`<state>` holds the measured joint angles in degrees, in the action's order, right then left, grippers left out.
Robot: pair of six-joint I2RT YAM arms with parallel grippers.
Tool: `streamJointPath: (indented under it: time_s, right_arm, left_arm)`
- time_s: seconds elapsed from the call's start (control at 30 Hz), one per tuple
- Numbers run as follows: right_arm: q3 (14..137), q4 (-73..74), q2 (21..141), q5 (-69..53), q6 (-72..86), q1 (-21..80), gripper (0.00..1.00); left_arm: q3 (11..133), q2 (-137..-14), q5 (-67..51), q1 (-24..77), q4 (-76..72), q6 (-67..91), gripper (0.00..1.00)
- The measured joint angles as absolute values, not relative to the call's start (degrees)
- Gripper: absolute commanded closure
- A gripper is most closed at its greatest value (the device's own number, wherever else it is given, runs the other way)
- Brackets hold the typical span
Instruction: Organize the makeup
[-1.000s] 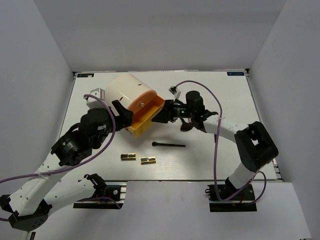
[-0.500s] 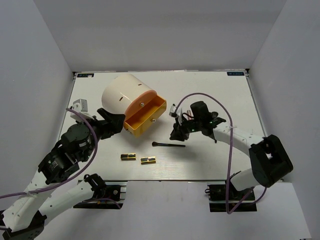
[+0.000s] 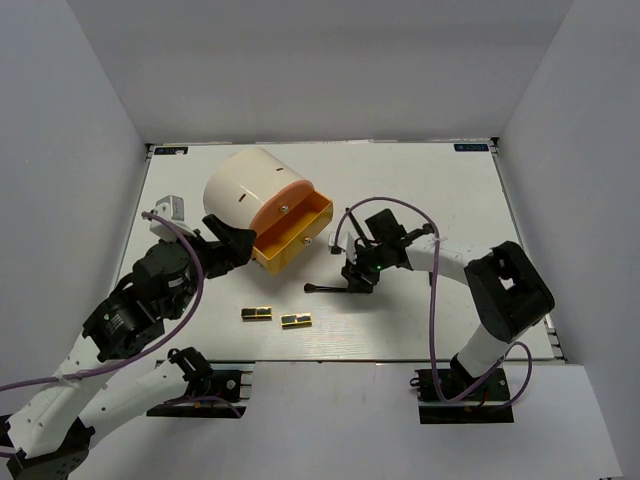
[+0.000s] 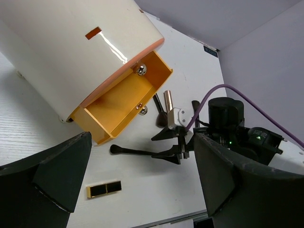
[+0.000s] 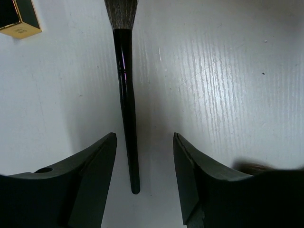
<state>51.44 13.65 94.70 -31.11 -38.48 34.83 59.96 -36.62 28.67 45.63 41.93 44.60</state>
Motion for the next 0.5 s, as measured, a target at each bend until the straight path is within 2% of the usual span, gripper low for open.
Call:
streamJointPath:
  time_s: [0.33,0.5]
  right_arm:
    - [51.46,13.13,95.64,-27.09,-39.86,38.57,0.43]
    - [51.62,12.86,96.6,-24.77,-40.86,40.01,0.48]
  left_arm:
    - [59.96,-36.93,28.05,45.63,41.98,44.64,0.02]
    - [59.96,-37.08,28.05,45.63,41.98,44.64,0.02]
